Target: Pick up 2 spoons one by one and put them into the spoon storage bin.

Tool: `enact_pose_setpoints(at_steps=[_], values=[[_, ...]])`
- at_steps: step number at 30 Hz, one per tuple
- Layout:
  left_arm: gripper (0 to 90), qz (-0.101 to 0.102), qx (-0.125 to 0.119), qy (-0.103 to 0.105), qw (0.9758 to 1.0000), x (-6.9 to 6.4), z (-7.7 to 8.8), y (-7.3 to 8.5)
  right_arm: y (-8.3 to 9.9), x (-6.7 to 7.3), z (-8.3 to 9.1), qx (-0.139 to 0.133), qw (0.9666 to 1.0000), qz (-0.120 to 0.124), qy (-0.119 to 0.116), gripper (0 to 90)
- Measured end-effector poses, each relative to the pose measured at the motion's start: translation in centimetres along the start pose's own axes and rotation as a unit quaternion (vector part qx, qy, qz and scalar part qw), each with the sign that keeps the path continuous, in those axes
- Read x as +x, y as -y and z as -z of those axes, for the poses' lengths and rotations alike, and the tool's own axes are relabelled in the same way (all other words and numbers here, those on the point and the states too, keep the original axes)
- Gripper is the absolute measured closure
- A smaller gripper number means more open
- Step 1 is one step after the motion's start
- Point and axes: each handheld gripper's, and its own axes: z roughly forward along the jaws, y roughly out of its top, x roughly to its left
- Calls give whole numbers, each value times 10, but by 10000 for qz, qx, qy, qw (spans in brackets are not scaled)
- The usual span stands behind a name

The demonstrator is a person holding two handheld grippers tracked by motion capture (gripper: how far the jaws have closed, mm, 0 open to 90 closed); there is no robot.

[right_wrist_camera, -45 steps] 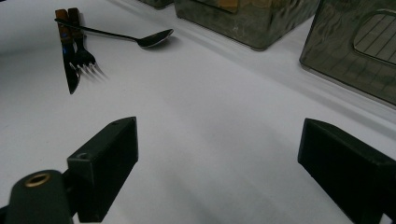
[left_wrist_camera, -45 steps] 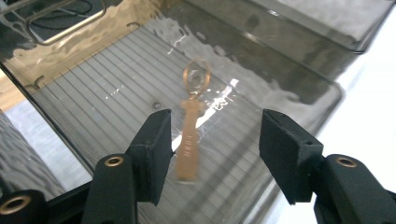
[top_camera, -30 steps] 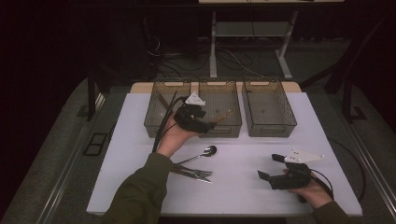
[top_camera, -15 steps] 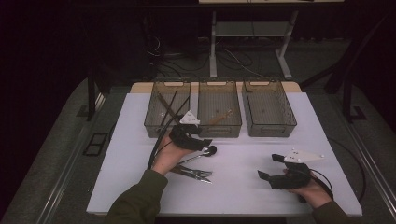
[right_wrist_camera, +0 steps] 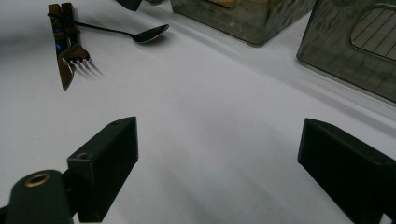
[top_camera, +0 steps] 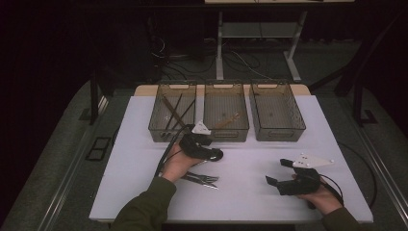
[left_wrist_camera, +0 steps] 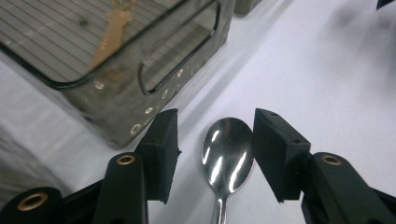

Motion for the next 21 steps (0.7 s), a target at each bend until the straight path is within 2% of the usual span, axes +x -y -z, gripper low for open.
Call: enact_pose_setpoints(at_steps=[5,12,14,18,21], values=[[528,71,121,53,9999,1,-8,3,0,0,0,6,10000,8,1,119],[551,-39,379,185,9991,2,-16,5,0,0,0,6,10000,11,-4,118],[558,-8,384,187,9991,1,-17,6,0,0,0,7,10000,13,-6,119],[569,-120,431,194,9988,1,-19,6,0,0,0,10,10000,15,-4,119],[575,-89,466,204,9987,-1,-21,7,0,0,0,13,10000,24,-3,119]])
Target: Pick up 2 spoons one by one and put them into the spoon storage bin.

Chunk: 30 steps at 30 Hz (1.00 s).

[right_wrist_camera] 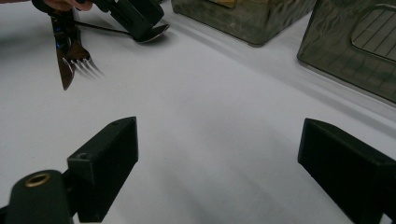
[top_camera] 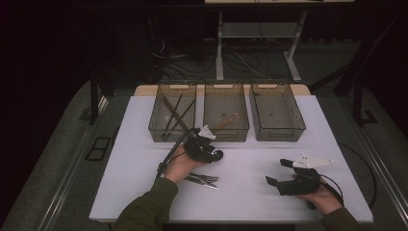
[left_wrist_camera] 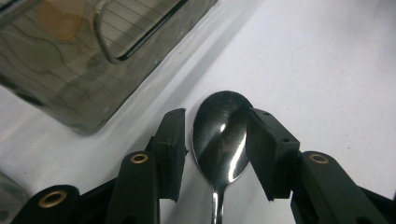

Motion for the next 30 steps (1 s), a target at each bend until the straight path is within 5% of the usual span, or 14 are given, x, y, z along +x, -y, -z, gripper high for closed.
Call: enact_pose_setpoints(at_steps=[20,30], values=[[634,-315,270,-43,9991,-8,-4,-2,0,0,0,8,10000,-2,5,118],[756,-591,264,-245,9976,-12,0,-3,0,0,0,9,10000,3,7,119]])
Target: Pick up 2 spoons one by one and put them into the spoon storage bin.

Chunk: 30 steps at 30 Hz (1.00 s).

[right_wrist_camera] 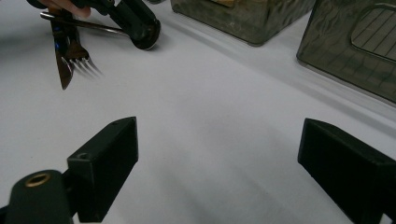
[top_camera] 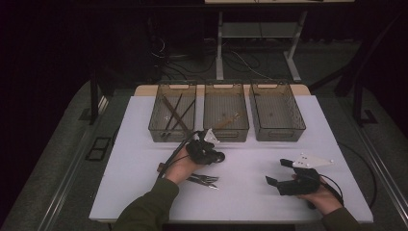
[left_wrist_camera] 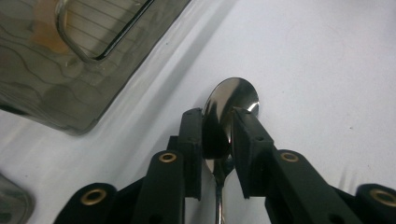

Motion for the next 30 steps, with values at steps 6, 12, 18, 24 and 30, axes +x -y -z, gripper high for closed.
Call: enact_pose_setpoints(at_steps=[6,12,18,24,30], values=[[806,35,-58,38,10000,-1,3,0,0,0,0,2,10000,-1,0,119],[854,9,-112,164,9998,-1,7,0,0,0,0,3,10000,3,4,119],[885,35,-167,346,9993,0,9,1,0,0,0,-1,10000,7,6,119],[891,148,-207,475,9985,3,9,2,0,0,1,-4,10000,16,8,119],[892,202,-234,527,9981,4,12,1,0,-1,2,-19,10000,-1,19,119]])
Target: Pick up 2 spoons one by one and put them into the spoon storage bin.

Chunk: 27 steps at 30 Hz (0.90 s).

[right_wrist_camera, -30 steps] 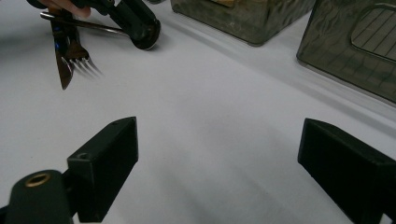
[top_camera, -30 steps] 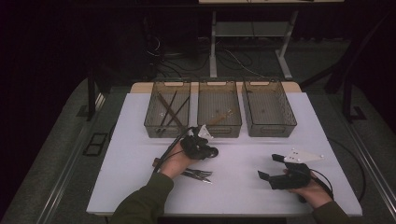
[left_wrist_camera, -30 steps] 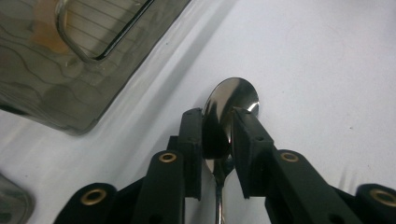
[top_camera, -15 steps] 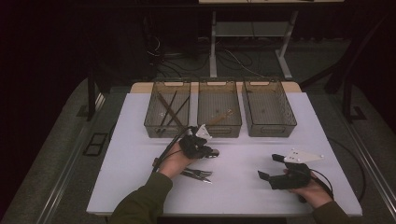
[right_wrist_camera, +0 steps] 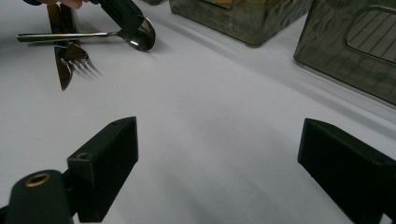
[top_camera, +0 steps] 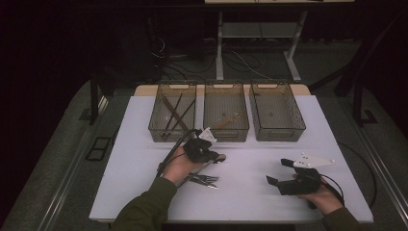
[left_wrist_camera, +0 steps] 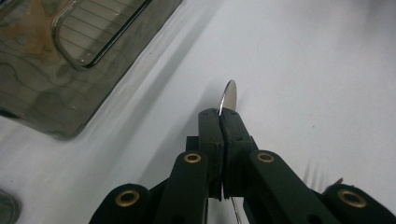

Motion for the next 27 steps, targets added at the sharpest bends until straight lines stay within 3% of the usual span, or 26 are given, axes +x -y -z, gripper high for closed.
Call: enact_pose_setpoints(at_steps=[27], values=[[891,284,-633,-131,9975,10,39,1,0,5,-5,69,9999,45,-90,118]])
